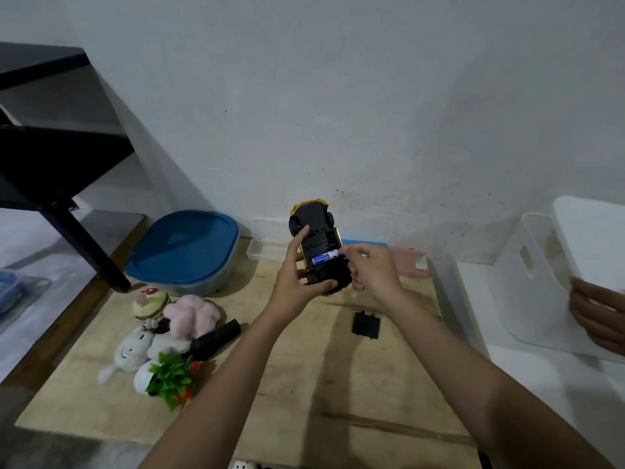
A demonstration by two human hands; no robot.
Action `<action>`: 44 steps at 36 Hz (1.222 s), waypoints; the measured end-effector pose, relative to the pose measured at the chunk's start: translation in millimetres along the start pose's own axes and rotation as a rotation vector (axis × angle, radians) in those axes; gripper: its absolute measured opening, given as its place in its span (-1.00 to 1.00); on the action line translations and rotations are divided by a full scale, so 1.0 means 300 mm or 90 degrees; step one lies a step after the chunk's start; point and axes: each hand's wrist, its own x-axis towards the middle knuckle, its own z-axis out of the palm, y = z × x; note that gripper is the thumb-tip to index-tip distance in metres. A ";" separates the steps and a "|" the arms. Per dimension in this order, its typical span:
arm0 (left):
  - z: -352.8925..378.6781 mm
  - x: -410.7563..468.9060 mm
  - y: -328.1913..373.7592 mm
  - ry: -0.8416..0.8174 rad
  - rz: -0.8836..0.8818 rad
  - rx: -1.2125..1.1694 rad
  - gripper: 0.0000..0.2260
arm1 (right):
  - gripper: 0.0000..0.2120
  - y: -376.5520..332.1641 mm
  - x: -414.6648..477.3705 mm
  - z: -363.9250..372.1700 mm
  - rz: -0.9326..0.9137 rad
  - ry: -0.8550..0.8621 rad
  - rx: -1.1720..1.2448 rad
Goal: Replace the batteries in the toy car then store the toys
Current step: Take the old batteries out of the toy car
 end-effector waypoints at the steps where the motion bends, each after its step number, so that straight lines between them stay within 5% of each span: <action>1: 0.001 0.000 0.002 -0.002 0.001 0.000 -0.13 | -0.83 0.001 0.003 -0.001 0.007 -0.005 0.009; 15: -0.013 0.006 -0.005 -0.001 -0.005 -0.001 -0.13 | -0.86 0.019 0.018 -0.023 0.033 -0.104 0.107; 24: -0.037 0.014 0.000 -0.051 -0.042 -0.040 -0.13 | -0.77 -0.002 0.030 -0.052 -0.249 -0.092 -0.257; 30: -0.046 0.016 -0.010 -0.080 -0.049 -0.017 -0.13 | -0.80 -0.007 0.041 -0.047 -0.287 -0.099 -0.358; 38: -0.060 0.028 -0.009 -0.073 -0.045 -0.034 -0.13 | -0.90 -0.039 0.012 -0.014 -0.280 -0.141 -0.266; 44: -0.070 0.023 -0.011 -0.065 -0.048 -0.025 -0.13 | -0.88 -0.030 0.029 0.004 -0.180 -0.065 -0.118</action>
